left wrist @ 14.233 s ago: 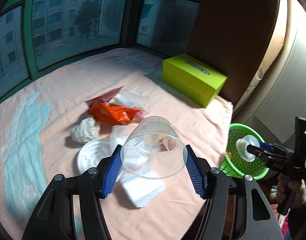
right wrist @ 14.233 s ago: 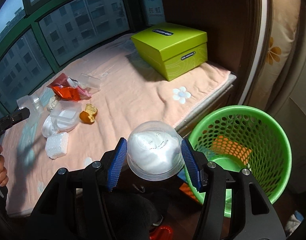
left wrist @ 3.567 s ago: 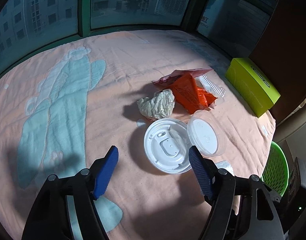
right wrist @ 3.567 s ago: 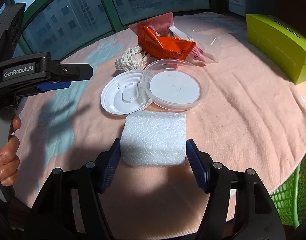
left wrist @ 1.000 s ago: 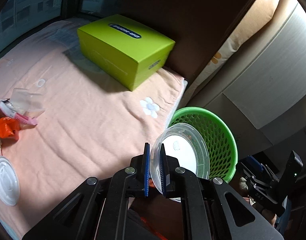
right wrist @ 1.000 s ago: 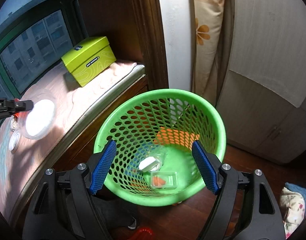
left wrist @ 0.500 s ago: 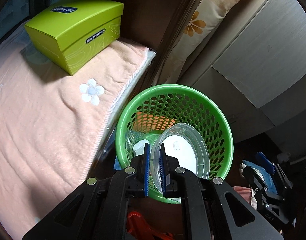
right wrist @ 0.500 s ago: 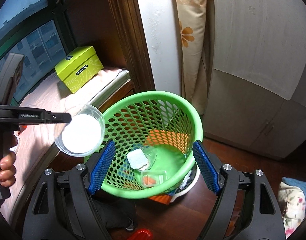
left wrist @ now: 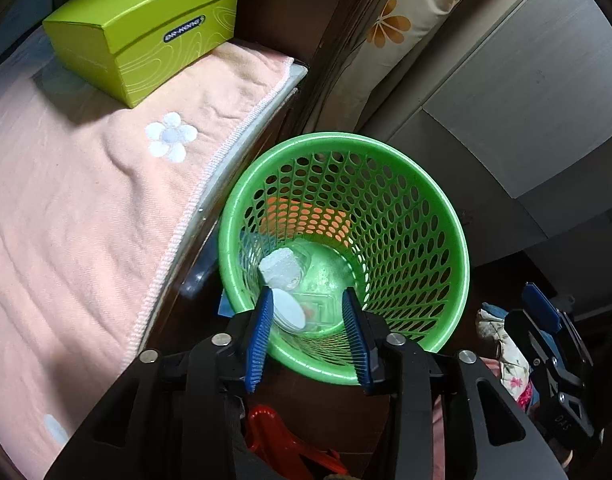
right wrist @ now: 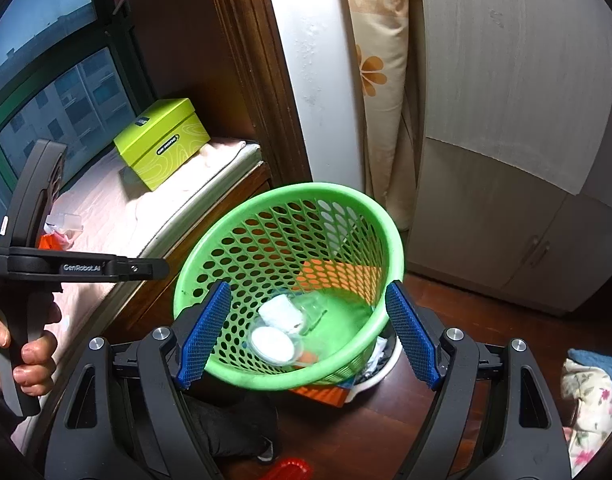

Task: Collect trash
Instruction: 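Lower the clear lid into the green basket and open the left gripper, then move the left tool back to the bench and grasp the white round lid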

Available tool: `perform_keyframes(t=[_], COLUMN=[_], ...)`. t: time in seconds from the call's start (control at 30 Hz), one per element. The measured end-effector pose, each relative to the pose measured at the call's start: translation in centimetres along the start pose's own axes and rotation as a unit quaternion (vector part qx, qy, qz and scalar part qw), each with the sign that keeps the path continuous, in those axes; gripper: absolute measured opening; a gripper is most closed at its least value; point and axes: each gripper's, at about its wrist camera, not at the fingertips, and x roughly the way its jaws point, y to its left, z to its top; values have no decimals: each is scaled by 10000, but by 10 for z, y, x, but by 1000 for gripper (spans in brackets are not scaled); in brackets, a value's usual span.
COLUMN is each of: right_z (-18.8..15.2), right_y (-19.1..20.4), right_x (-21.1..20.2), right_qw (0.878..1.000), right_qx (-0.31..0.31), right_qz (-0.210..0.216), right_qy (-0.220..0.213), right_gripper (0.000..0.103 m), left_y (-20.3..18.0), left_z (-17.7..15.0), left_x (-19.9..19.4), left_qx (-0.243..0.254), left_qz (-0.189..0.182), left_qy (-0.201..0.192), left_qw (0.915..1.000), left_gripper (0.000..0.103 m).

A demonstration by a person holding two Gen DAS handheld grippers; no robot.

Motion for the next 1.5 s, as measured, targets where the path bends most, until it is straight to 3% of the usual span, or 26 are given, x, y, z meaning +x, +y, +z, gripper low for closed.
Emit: perform_keyframes(t=[0.2,0.27,0.43,0.47,0.57,0.67,0.87,1.23,1.5], right_z=[-1,-2,-2,-2,0,1,3,2,-1], right_y=[20,31,64,70,92,115,155,201,226], right_x=[2,4,9,9,12,16,22,30,39], right_qw=[9997,9994,9975,9971,9951,9926,9870,9781,9725], right_qx=[-133,-219,-470,-514,-675,-822,-1076,-1438,-1635], right_qz=[194,275,505,549,704,869,1168,1464,1587], right_qy=[52,68,124,130,152,184,246,362,489], right_gripper=[79,80,81,81,81,82,82,83,83], left_y=[24,35,73,80,104,131,190,268,286], left_z=[-18,-25,-39,-42,-51,-61,-79,-109,-108], left_x=[-34,-47,-75,-80,-102,-122,-151,-155,-141], left_qx=[-56,-103,-356,-417,-577,-807,-1280,-1575,-1484], left_qz=[219,368,668,760,1038,1330,1820,2207,2162], left_qy=[-275,-407,-628,-680,-872,-1055,-1281,-1012,-800], left_qw=[9994,9984,9952,9939,9891,9822,9665,9572,9617], left_gripper=[44,51,52,57,64,80,90,93,93])
